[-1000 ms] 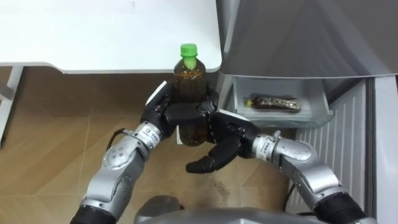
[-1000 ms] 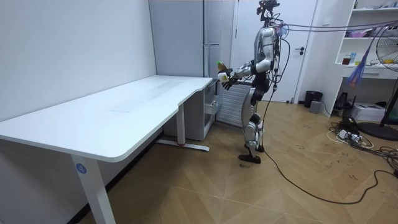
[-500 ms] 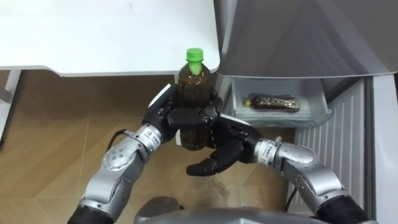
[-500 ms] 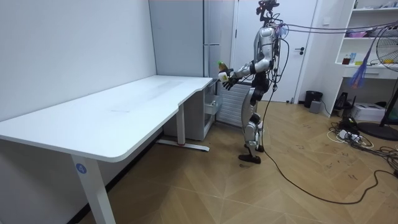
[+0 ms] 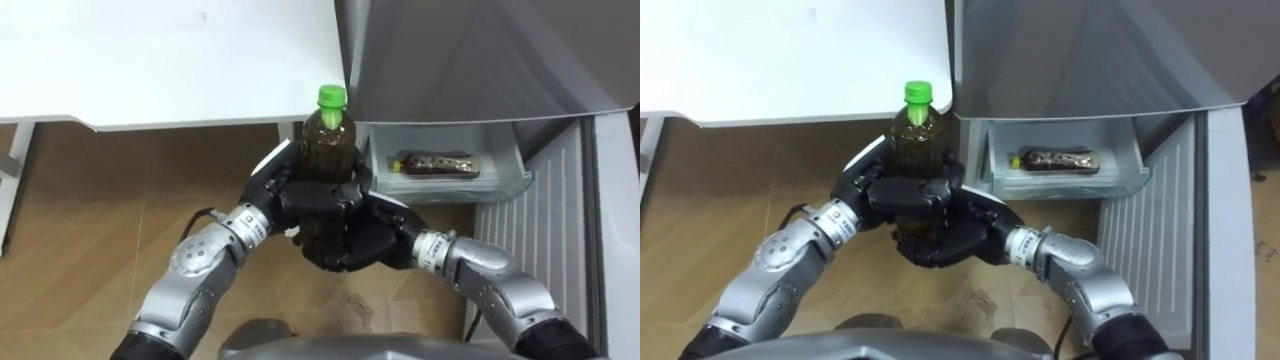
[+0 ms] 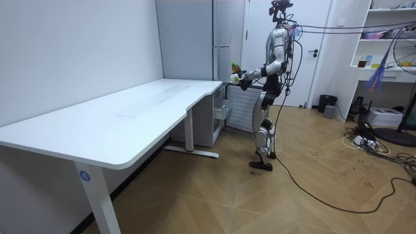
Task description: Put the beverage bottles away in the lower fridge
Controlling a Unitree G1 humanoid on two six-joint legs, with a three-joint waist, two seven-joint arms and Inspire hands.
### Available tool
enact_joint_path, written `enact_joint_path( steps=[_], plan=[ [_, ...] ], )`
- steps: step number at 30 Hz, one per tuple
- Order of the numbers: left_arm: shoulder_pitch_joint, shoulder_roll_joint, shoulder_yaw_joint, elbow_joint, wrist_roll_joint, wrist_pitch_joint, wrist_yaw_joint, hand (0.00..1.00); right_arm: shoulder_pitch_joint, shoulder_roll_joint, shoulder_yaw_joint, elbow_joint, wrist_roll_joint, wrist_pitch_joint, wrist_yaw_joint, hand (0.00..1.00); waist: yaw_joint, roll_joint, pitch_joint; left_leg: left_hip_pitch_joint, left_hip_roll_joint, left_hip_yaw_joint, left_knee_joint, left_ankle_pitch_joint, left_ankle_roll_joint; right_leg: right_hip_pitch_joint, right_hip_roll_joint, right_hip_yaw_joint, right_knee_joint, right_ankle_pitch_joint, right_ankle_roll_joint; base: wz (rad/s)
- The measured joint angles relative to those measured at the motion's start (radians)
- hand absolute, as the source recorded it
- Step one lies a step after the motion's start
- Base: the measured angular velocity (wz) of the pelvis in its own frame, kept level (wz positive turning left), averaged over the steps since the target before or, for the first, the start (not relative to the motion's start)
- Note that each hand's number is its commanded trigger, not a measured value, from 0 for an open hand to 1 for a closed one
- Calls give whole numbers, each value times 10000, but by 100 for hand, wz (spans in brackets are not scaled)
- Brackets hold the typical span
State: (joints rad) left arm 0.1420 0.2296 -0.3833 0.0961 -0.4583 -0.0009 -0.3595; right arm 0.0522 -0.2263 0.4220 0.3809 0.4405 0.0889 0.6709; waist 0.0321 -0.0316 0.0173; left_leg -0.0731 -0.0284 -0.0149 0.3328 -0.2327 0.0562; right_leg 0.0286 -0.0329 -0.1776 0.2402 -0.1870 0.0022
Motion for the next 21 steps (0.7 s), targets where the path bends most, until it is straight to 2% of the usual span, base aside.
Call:
enact_joint_path(
  steps=[2, 4, 13, 14, 15, 16, 21],
  plan=[
    [-2, 193, -165, -108, 13, -1, -88, 100, 1, -81, 221, 0, 95, 0, -70, 100, -1, -23, -12, 2, 0, 0, 0, 0, 0, 0, 0, -8, 0, 0, 0, 0],
    [-2, 264, -206, -142, 12, 0, -154, 100, 11, -100, 309, 0, 170, 0, -79, 100, -11, -31, -13, 13, 0, 0, 0, 0, 0, -1, -1, -6, 0, 0, 0, 0],
    [-14, 263, -459, -182, -184, 1, -245, 100, 43, -122, 585, -5, 323, -9, -175, 100, -25, -24, -7, 77, 1, 1, 6, -3, 0, 66, 2, -18, 7, 0, 0, 0],
    [-14, 263, -461, -182, -185, 1, -245, 69, 46, -122, 587, -5, 323, -9, -175, 100, -25, -23, -7, 77, 1, 1, 11, -3, 0, 66, 2, -18, 11, 0, 0, 0],
    [-14, 263, -460, -182, -187, 1, -244, 29, 47, -122, 588, -5, 323, -9, -175, 100, -25, -23, -7, 76, 1, 1, 14, -3, 0, 66, 2, -18, 13, 0, 0, 0],
    [-14, 262, -458, -182, -194, 1, -244, 2, 49, -122, 590, -5, 323, -9, -175, 100, -24, -22, -7, 75, 0, 1, 18, -3, 0, 66, 1, -18, 16, 0, 0, 0],
    [-14, 263, -448, -182, -195, 2, -243, 0, 50, -122, 604, -6, 325, -11, -172, 100, -30, -11, -6, 90, 0, 0, 31, -3, 1, 68, 2, -15, 17, 0, 0, 0]
  ],
)
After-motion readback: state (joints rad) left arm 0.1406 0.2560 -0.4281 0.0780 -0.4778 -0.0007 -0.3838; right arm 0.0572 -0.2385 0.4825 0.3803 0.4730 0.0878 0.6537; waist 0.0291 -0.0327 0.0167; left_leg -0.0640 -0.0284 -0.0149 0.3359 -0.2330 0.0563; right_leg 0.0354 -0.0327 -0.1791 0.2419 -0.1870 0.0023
